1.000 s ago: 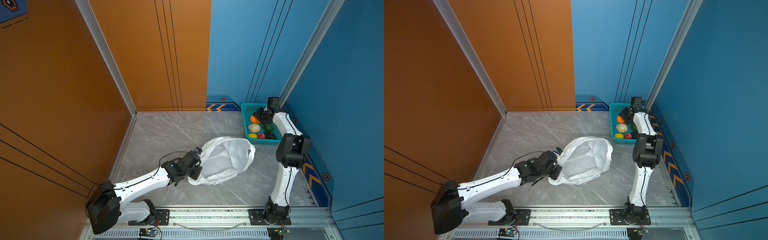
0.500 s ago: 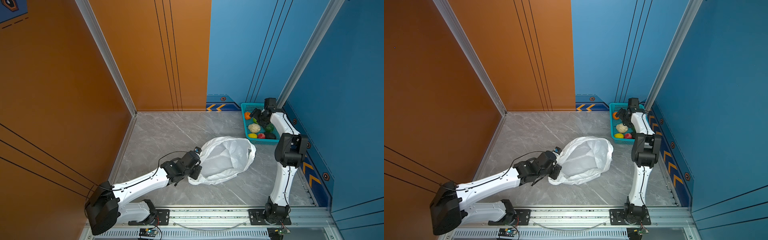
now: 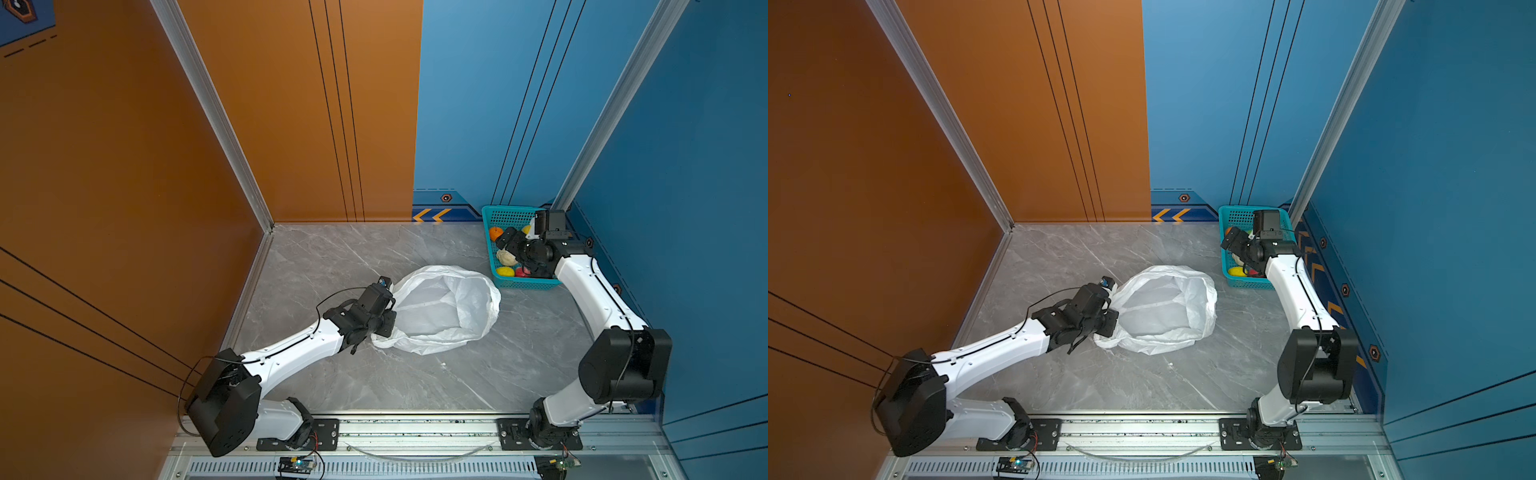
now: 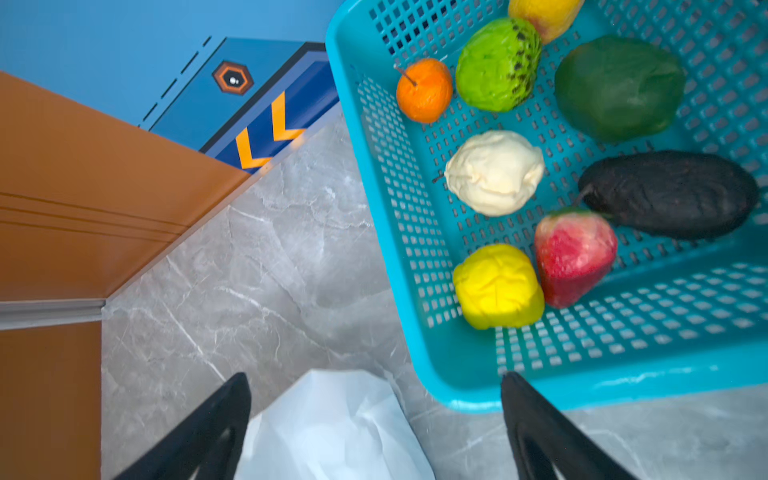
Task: Untie the knot of the plastic bag and take out the fruit
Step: 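Release the bag rim with the left gripper while the right gripper withdraws from the basket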
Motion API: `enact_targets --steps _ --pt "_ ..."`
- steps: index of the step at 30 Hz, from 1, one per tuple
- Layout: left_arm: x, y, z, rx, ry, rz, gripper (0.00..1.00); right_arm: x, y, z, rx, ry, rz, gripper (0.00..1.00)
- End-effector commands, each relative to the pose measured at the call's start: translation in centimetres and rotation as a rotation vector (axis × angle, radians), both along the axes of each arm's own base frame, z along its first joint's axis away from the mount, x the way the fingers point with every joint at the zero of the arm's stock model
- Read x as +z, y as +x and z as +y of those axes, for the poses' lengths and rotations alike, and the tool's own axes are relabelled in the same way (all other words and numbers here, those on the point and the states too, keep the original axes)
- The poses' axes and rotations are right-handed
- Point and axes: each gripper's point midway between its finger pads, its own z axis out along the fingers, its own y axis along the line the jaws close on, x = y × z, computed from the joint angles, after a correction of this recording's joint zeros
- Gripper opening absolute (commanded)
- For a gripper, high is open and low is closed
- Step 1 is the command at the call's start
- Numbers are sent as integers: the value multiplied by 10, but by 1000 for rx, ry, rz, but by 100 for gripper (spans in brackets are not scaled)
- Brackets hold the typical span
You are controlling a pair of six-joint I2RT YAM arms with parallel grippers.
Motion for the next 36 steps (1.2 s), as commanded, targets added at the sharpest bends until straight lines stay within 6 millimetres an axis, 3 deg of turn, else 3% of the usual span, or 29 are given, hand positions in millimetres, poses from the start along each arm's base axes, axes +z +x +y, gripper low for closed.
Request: enact_targets --steps 1,6,8,10,18,23,27,32,36 --pt "19 32 -7 -1 -34 -64 0 3 -33 15 42 4 -15 96" --pt "12 65 -9 2 -21 -60 0 4 -86 32 65 19 -26 100" --pt "26 87 -16 6 -51 -104 0 2 -105 37 79 20 -17 100" --pt "24 101 -16 15 -53 -111 0 -2 -122 43 94 18 -6 100" --pt "16 141 -17 16 -75 -95 1 -15 -162 49 100 45 10 100" --pt "25 144 -22 -12 -96 -113 25 -13 -165 49 100 44 1 100" --pt "40 141 -23 -26 -122 -137 54 -12 -164 49 102 39 -1 100" --pt "69 130 -27 -59 -188 -191 99 -14 -164 47 104 24 3 100" --pt "90 118 -30 -94 -235 -222 98 -14 -164 45 102 12 1 100"
